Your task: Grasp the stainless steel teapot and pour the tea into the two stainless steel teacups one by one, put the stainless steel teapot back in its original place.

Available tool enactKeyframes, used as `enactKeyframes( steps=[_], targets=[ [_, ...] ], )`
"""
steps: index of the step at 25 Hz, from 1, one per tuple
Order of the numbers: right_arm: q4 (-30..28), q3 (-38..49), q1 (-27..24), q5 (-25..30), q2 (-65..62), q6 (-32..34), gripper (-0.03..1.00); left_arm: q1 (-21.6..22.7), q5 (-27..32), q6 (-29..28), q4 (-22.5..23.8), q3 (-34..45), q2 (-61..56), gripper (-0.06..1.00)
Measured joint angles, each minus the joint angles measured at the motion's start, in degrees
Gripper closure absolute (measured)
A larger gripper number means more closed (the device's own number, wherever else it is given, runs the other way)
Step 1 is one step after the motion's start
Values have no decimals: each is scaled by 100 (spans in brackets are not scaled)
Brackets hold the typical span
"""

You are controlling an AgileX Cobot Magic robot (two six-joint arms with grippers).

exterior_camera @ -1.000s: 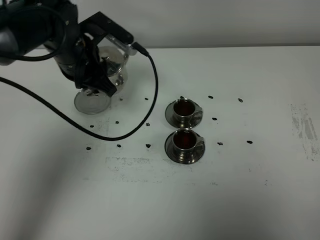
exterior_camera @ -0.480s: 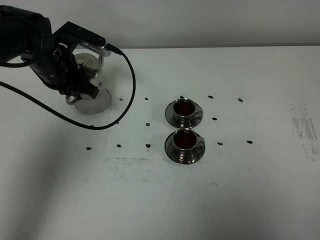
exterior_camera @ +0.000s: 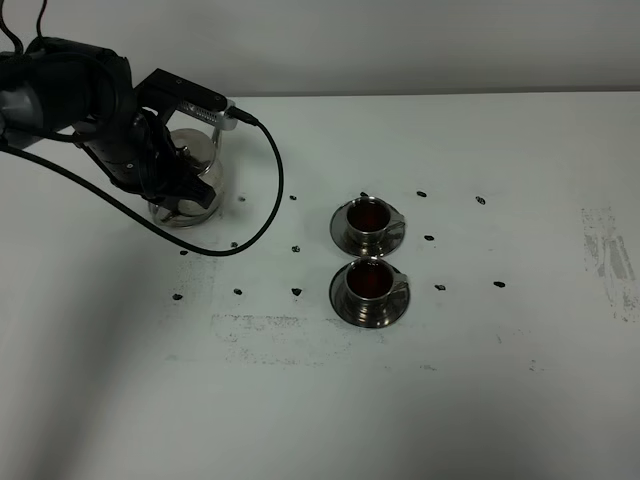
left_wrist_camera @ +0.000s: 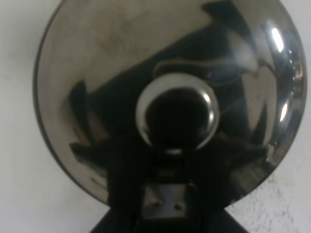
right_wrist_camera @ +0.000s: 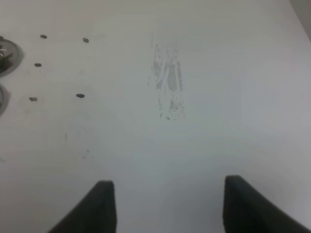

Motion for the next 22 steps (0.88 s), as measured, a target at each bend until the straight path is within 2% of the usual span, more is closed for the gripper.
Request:
enactKeyframes(
  steps=[22],
  targets=[
    [0,0,0,0,0,0,49,205,75,0,-72,-55,121,77]
  ],
)
